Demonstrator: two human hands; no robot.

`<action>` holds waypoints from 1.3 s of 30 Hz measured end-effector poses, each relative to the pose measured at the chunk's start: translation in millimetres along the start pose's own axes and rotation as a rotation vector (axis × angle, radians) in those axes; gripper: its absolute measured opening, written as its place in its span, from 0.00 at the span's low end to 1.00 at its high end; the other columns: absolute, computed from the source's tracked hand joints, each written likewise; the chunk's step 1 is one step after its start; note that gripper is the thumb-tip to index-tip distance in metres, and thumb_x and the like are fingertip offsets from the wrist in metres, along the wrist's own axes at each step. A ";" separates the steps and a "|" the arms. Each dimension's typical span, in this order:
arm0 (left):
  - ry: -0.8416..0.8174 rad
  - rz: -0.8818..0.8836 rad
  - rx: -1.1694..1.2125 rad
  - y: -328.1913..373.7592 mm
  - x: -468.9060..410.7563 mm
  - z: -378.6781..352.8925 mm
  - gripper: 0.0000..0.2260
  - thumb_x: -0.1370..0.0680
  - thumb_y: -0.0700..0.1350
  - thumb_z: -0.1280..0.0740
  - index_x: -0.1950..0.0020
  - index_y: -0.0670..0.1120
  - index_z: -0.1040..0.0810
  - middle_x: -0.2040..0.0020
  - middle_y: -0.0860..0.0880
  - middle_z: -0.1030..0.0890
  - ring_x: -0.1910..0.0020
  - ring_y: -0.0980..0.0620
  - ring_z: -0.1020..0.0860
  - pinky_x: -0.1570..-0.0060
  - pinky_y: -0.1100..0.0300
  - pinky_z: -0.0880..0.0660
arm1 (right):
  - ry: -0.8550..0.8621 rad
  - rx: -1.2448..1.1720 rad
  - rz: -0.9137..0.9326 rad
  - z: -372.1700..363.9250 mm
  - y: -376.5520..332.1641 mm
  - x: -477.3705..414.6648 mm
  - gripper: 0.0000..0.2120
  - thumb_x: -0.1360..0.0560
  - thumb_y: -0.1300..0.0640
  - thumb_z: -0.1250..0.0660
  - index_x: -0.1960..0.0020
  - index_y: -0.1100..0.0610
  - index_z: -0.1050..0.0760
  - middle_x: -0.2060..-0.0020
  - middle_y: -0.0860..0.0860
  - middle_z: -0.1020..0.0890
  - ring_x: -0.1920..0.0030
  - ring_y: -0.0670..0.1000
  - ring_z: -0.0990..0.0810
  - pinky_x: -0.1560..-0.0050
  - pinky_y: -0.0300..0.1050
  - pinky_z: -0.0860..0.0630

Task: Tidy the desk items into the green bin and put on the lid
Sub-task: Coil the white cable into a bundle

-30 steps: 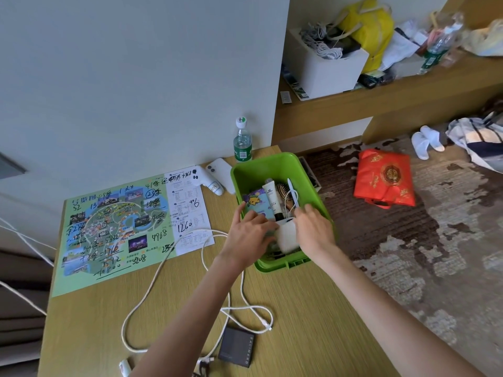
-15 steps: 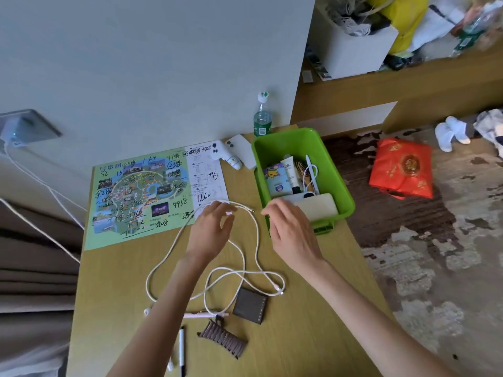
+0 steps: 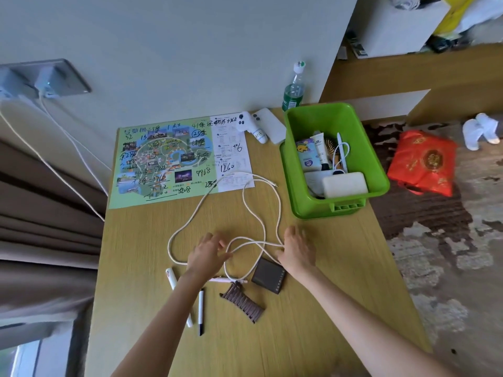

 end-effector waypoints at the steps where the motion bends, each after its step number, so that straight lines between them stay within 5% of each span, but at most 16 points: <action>1: 0.008 -0.001 -0.005 0.3 -1.1 -1.1 0.12 0.25 0.54 0.30 0.46 0.49 0.23 0.48 0.52 0.23 0.47 0.53 0.24 0.50 0.54 0.22 | 0.010 -0.030 -0.009 -1.6 -0.1 -1.7 0.13 0.23 0.55 0.33 0.42 0.59 0.29 0.42 0.54 0.25 0.37 0.56 0.28 0.42 0.49 0.27; 4: 0.001 -0.005 -0.040 1.4 -6.1 -2.2 0.08 0.22 0.50 0.34 0.48 0.47 0.23 0.48 0.51 0.22 0.51 0.52 0.22 0.54 0.53 0.21 | 0.016 -0.129 -0.010 -1.7 0.9 -4.9 0.04 0.21 0.57 0.36 0.51 0.58 0.24 0.48 0.53 0.21 0.43 0.54 0.23 0.49 0.48 0.26; 6: -0.007 -0.021 -0.042 2.3 -9.9 1.3 0.09 0.20 0.50 0.37 0.47 0.45 0.23 0.49 0.50 0.20 0.54 0.52 0.20 0.56 0.55 0.20 | 0.081 -0.193 0.026 5.9 -0.4 -5.8 0.05 0.21 0.57 0.36 0.55 0.56 0.25 0.55 0.49 0.19 0.55 0.51 0.21 0.64 0.43 0.30; 9: 0.037 -0.066 0.062 6.9 -12.6 16.9 0.11 0.18 0.51 0.40 0.47 0.44 0.27 0.56 0.49 0.19 0.62 0.49 0.19 0.67 0.57 0.24 | 0.198 -0.300 0.107 28.4 -7.8 -4.1 0.07 0.22 0.56 0.34 0.58 0.55 0.26 0.66 0.47 0.19 0.66 0.49 0.21 0.71 0.44 0.28; 13: 0.171 -0.161 0.263 18.9 -16.9 54.7 0.07 0.19 0.48 0.38 0.49 0.45 0.26 0.69 0.50 0.23 0.73 0.51 0.27 0.71 0.55 0.29 | 0.368 -0.473 0.182 72.7 -22.2 -3.3 0.08 0.23 0.56 0.32 0.60 0.56 0.26 0.71 0.49 0.21 0.70 0.52 0.21 0.72 0.51 0.24; 20: 0.313 -0.307 0.478 49.2 -22.2 133.3 0.07 0.20 0.47 0.35 0.48 0.47 0.19 0.71 0.52 0.25 0.71 0.55 0.28 0.67 0.59 0.33 | 0.545 -0.591 0.259 155.6 -55.4 -4.6 0.06 0.23 0.58 0.33 0.57 0.58 0.26 0.71 0.51 0.21 0.68 0.55 0.22 0.63 0.55 0.24; 24: 0.379 -0.430 0.443 81.8 -23.0 190.6 0.05 0.20 0.47 0.35 0.51 0.51 0.19 0.71 0.55 0.24 0.73 0.59 0.27 0.70 0.62 0.34 | 0.392 -0.694 0.299 198.3 -84.7 -3.8 0.05 0.25 0.60 0.31 0.49 0.55 0.25 0.59 0.51 0.18 0.62 0.50 0.20 0.58 0.49 0.22; 28: 0.399 -0.554 0.469 117.0 -19.3 247.5 0.05 0.21 0.45 0.34 0.52 0.49 0.19 0.69 0.48 0.21 0.69 0.48 0.24 0.65 0.54 0.27 | 0.209 -0.767 0.472 239.0 -122.8 1.0 0.05 0.25 0.58 0.30 0.49 0.56 0.23 0.63 0.52 0.18 0.77 0.40 0.27 0.74 0.34 0.30; 33: 0.462 -0.632 0.576 143.1 -7.0 319.5 0.06 0.22 0.48 0.33 0.56 0.47 0.21 0.73 0.53 0.26 0.74 0.55 0.33 0.70 0.61 0.36 | 0.444 -0.779 0.574 302.7 -159.3 14.8 0.06 0.22 0.60 0.34 0.57 0.57 0.21 0.75 0.47 0.26 0.75 0.40 0.30 0.68 0.36 0.33; 39: 0.520 -0.707 0.713 160.1 19.4 392.5 0.14 0.18 0.50 0.38 0.55 0.45 0.18 0.68 0.51 0.33 0.68 0.55 0.33 0.66 0.63 0.32 | 0.624 -0.867 0.663 377.0 -198.2 38.7 0.09 0.18 0.63 0.44 0.52 0.64 0.28 0.71 0.52 0.25 0.76 0.51 0.30 0.71 0.43 0.31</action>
Point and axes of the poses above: each hand's wrist, its own x-axis away from the middle knuckle, its own z-axis out of the back of the hand, y = z × x, the point moved 1 cm from there along -x, towards the middle knuckle
